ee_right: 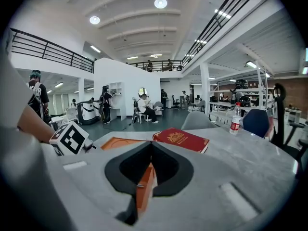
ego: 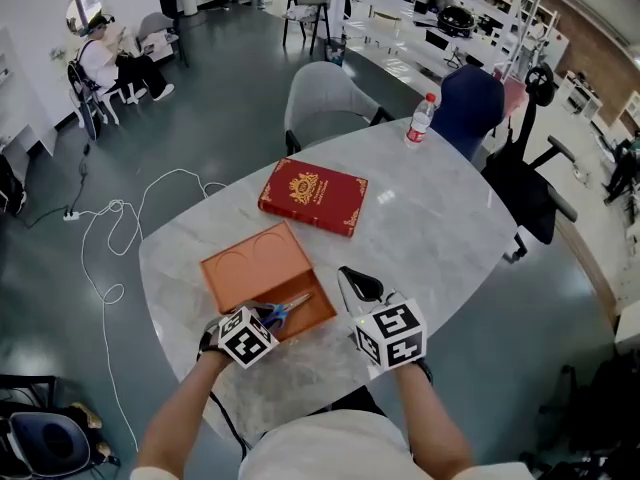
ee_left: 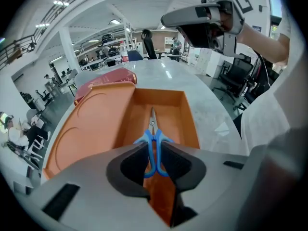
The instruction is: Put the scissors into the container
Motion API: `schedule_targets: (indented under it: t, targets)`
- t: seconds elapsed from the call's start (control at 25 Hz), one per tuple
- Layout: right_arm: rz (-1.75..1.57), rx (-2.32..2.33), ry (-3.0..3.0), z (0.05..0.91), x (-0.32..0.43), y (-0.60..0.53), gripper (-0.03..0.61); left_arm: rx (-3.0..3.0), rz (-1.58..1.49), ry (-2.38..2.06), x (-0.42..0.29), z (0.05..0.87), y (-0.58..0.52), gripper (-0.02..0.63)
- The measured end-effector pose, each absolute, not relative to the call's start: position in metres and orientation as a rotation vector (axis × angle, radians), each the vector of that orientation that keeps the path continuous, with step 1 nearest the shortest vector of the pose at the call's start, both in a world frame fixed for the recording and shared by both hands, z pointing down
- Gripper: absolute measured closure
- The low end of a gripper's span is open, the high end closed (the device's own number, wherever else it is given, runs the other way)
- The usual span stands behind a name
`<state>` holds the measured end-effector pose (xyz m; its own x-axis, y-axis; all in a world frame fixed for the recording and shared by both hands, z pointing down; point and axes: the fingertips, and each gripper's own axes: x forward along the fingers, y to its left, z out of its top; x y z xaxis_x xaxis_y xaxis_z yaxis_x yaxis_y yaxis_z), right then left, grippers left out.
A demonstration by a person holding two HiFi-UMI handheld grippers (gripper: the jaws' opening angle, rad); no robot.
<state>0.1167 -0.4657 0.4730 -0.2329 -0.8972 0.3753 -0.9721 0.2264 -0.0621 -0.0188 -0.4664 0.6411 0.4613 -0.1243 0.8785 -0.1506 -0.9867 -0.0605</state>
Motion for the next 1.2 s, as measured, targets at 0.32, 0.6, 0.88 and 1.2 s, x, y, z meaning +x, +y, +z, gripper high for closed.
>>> schedule_targets:
  t: [0.32,0.6,0.88,1.2]
  targets:
    - [0.437,1.771,-2.220,0.476,0.125,-0.459,0.574,2.637,1.644,-0.205,-0.018,0.650,-0.468,0.534]
    - [0.435,1.755,-2.226,0.477,0.127,-0.458,0.574,2.613,1.735,-0.198,-0.018,0.659,-0.468,0.532]
    - [0.424,1.720,-2.245,0.471,0.130,-0.458,0.574,2.592,1.686,-0.301,-0.022,0.646,-0.473,0.532]
    - [0.374,1.616,-2.339,0.458,0.116,-0.477,0.574,2.631,1.494,-0.559,-0.038,0.597,-0.483,0.532]
